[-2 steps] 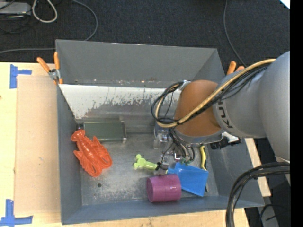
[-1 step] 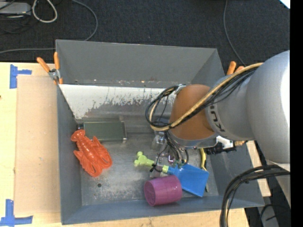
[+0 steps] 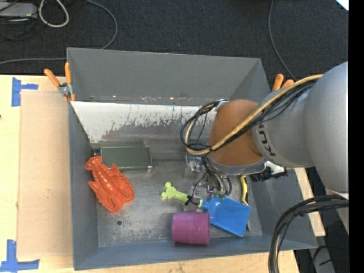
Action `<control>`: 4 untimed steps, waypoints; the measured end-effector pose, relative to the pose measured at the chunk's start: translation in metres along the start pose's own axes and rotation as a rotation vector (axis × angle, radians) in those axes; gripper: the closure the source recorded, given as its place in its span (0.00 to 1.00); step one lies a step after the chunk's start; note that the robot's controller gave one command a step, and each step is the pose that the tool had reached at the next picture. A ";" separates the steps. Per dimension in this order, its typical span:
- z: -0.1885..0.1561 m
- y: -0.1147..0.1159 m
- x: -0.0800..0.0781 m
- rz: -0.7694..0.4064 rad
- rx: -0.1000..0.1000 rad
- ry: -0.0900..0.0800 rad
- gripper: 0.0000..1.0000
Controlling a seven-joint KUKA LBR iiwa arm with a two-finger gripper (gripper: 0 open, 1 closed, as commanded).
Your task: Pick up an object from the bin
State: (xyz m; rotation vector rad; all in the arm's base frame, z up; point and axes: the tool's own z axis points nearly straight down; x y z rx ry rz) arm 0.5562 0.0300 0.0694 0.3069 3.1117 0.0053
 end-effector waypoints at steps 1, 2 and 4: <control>0.001 0.009 0.003 0.045 0.000 0.002 0.00; 0.000 0.001 0.001 0.007 0.000 0.002 1.00; -0.024 0.000 0.004 0.008 0.003 0.013 1.00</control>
Offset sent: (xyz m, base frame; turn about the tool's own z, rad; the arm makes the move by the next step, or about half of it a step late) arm -0.0001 0.0010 0.0000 0.0059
